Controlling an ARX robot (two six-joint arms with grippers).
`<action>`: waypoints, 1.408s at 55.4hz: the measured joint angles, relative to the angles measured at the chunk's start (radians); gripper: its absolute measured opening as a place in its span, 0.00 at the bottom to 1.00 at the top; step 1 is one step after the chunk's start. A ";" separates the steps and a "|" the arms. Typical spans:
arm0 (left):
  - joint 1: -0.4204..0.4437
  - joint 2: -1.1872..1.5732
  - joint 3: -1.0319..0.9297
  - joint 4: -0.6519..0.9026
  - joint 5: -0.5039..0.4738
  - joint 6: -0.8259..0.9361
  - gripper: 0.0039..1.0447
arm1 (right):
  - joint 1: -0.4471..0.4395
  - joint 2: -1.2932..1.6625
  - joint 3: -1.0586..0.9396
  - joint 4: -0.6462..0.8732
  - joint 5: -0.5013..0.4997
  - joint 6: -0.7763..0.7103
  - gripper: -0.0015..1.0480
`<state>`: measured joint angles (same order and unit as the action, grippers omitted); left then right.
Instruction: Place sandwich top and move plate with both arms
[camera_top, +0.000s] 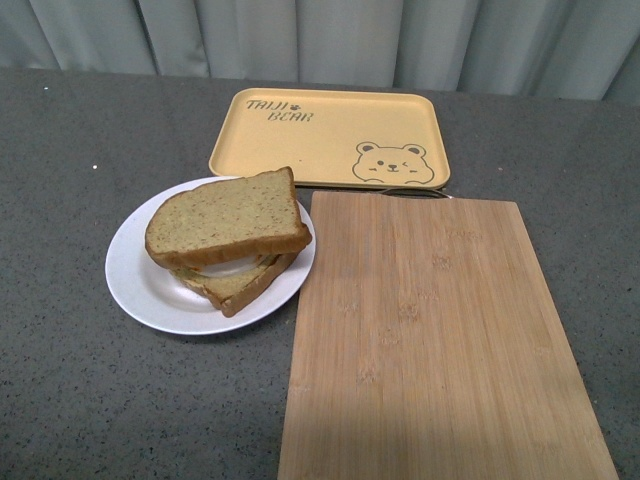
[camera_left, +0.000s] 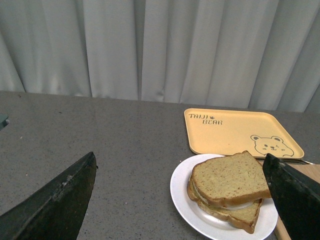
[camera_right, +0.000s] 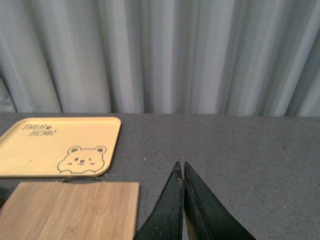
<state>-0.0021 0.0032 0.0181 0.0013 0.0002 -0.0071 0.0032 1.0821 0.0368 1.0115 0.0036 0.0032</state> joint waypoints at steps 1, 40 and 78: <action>0.000 0.000 0.000 0.000 0.000 0.000 0.94 | 0.000 -0.031 0.001 -0.038 -0.001 0.000 0.01; 0.000 0.000 0.000 0.000 0.000 0.000 0.94 | -0.001 -0.603 -0.033 -0.535 -0.003 0.000 0.01; 0.000 0.000 0.000 0.000 0.000 0.000 0.94 | -0.001 -0.868 -0.033 -0.794 -0.005 0.000 0.01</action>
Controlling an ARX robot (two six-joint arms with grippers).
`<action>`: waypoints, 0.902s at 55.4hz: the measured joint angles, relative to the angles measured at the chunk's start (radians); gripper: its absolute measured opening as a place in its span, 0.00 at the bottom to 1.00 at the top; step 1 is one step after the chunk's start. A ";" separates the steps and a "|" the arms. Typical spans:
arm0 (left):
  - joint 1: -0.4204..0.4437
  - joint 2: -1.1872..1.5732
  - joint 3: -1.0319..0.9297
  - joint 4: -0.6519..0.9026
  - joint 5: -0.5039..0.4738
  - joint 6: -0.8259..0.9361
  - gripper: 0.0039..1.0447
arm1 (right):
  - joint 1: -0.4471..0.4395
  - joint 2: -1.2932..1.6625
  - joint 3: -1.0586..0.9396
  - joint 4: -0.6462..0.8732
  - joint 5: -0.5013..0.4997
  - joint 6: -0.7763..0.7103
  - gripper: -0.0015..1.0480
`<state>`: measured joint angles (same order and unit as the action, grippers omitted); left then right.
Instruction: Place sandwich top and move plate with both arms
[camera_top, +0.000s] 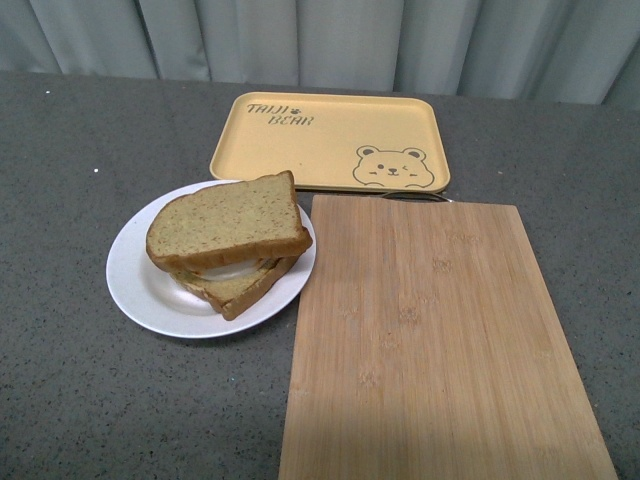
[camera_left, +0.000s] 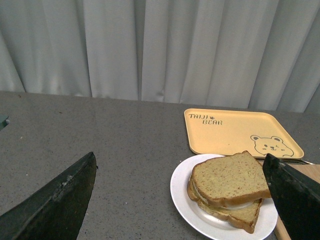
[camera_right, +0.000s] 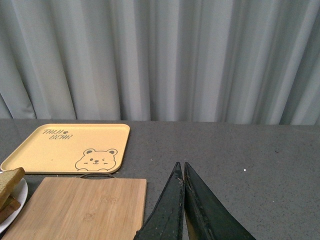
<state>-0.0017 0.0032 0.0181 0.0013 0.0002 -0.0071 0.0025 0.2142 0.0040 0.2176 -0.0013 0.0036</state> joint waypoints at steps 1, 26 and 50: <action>0.000 0.000 0.000 0.000 0.000 0.000 0.94 | 0.000 -0.003 0.000 -0.002 0.000 0.000 0.01; 0.000 0.000 0.000 -0.001 0.000 0.000 0.94 | 0.000 -0.210 0.000 -0.216 -0.001 -0.002 0.11; 0.054 0.409 0.087 -0.011 0.267 -0.368 0.94 | 0.000 -0.210 0.000 -0.216 -0.001 -0.002 0.91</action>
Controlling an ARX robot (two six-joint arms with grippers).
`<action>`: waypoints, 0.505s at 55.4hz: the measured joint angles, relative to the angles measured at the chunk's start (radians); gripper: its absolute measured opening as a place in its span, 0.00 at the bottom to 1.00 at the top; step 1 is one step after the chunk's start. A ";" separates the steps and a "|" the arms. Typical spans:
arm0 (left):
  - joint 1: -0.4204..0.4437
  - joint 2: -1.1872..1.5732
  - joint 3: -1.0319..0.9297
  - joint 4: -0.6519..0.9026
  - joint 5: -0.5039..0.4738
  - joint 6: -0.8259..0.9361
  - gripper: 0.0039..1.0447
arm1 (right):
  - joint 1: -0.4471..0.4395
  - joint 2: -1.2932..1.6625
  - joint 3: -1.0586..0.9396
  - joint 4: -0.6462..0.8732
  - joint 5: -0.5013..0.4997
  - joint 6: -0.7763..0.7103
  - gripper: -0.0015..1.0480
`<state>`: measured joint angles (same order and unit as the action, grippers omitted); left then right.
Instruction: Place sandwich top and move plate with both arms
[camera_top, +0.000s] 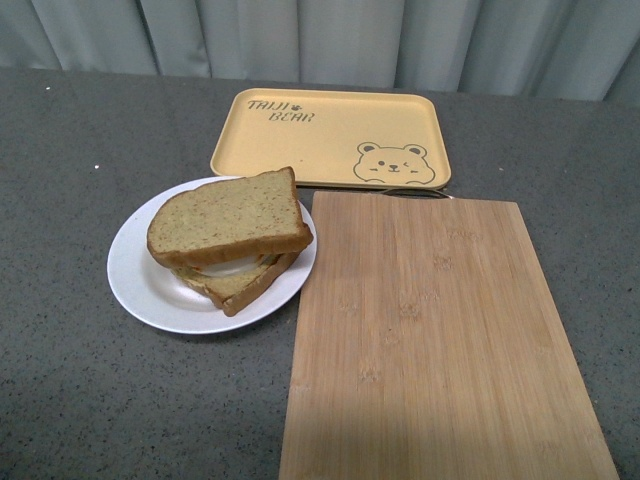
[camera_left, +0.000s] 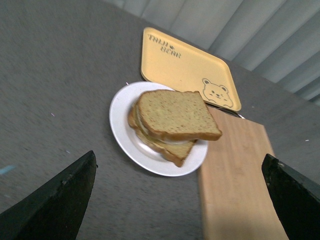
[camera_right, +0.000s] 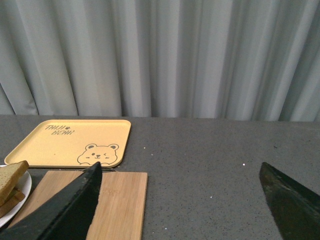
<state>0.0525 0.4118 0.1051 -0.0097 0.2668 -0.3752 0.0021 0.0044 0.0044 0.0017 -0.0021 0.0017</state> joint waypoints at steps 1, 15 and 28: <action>-0.003 0.026 0.003 0.017 0.000 -0.009 0.94 | 0.000 0.000 0.000 0.000 0.000 0.000 0.92; -0.046 0.787 0.119 0.476 0.018 -0.469 0.94 | 0.000 0.000 0.000 0.000 0.000 0.000 0.91; -0.068 1.224 0.219 0.625 0.025 -0.651 0.94 | 0.000 0.000 0.000 0.000 0.000 0.000 0.91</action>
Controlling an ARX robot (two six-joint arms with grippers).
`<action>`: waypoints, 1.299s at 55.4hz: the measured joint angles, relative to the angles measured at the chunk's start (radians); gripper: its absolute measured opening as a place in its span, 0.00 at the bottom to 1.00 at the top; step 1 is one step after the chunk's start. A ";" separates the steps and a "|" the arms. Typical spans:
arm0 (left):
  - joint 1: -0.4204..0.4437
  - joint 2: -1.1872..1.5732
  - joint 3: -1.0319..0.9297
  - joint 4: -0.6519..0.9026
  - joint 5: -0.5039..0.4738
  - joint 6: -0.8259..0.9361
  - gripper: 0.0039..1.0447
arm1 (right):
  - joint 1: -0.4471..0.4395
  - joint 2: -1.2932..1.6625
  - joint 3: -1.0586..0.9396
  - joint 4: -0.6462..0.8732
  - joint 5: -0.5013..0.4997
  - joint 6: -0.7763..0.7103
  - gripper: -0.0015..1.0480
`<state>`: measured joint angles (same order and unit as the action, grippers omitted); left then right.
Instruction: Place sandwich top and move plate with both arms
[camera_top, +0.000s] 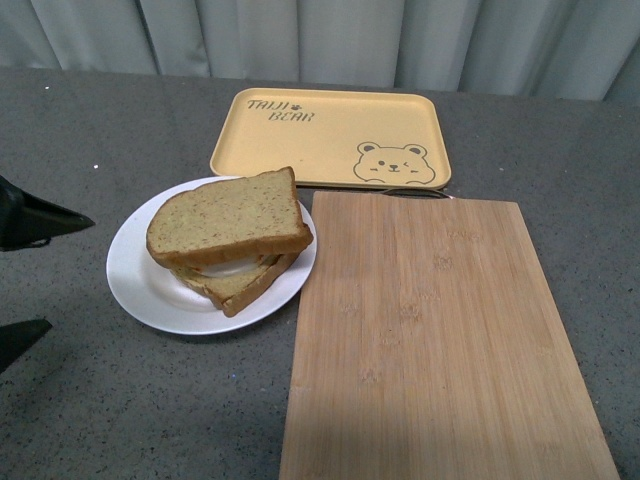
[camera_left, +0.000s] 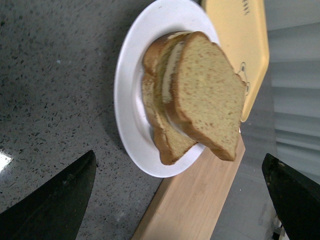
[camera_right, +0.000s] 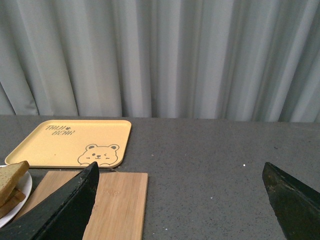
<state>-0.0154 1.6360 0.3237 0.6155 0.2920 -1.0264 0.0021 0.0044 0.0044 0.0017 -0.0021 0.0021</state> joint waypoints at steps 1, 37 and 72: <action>-0.002 0.024 0.008 0.004 -0.001 -0.002 0.94 | 0.000 0.000 0.000 0.000 0.000 0.000 0.91; -0.047 0.317 0.156 -0.009 0.020 0.039 0.94 | 0.000 0.000 0.000 0.000 0.000 0.000 0.91; -0.047 0.428 0.272 -0.036 0.043 0.018 0.14 | 0.000 0.000 0.000 0.000 0.000 0.000 0.91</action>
<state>-0.0620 2.0636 0.5953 0.5797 0.3347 -1.0080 0.0021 0.0044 0.0044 0.0017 -0.0021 0.0021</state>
